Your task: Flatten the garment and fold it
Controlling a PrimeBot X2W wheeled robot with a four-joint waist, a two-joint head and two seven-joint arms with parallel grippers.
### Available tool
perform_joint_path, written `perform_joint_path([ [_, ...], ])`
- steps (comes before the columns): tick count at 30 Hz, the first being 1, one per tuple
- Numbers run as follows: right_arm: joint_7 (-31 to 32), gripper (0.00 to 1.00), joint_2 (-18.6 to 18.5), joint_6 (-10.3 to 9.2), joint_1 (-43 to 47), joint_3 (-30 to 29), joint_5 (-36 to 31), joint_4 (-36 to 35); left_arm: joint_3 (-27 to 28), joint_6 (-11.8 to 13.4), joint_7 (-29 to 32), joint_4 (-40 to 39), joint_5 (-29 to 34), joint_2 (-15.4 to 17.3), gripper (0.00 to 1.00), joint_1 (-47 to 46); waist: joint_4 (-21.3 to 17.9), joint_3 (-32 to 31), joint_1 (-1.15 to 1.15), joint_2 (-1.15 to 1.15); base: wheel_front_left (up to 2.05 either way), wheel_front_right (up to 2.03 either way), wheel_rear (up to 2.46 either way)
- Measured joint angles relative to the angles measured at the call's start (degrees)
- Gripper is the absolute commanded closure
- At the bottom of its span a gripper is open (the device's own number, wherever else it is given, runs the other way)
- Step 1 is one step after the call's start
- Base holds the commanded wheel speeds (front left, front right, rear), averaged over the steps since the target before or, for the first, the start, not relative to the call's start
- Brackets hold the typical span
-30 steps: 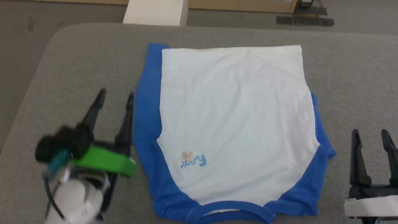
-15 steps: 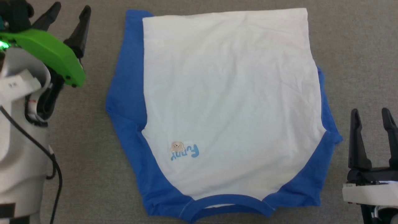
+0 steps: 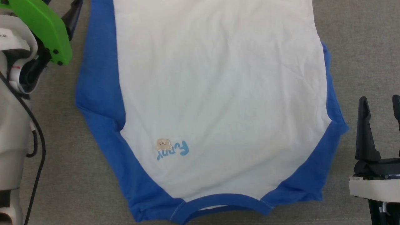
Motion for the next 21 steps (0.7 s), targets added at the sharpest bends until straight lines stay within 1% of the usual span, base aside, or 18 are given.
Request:
perform_joint_path([
  [9,0.07,0.0,0.0,0.0,-0.24,-1.08,0.01,-0.74,-0.77,0.0,0.55,2.94,0.14,0.34,0.0,-0.58,-2.22,4.0,0.0,0.0,0.0,0.0,0.0],
  [18,0.04,0.0,0.0,0.0,-0.53,-1.34,0.27,-0.82,-1.08,0.1,0.51,5.68,0.1,0.37,0.0,-2.85,-3.23,6.52,0.0,0.0,0.0,0.0,0.0],
  [19,0.04,0.0,0.0,0.0,-0.57,-1.51,0.27,-0.82,-1.16,0.1,0.71,5.8,-0.22,0.37,0.2,-3.14,-3.29,6.76,0.0,0.0,0.0,0.0,0.0],
  [20,0.04,0.0,0.0,0.0,-0.58,-1.6,0.26,-0.82,-1.35,0.1,0.76,5.75,-0.42,0.4,1.0,-3.37,-3.32,6.93,0.0,0.0,0.0,0.0,0.0],
  [21,0.04,0.0,0.0,0.0,-0.61,-1.74,0.27,-0.82,-1.53,0.09,0.76,5.73,-0.74,0.43,1.0,-3.59,-3.33,7.12,0.0,0.0,0.0,0.0,0.0],
])
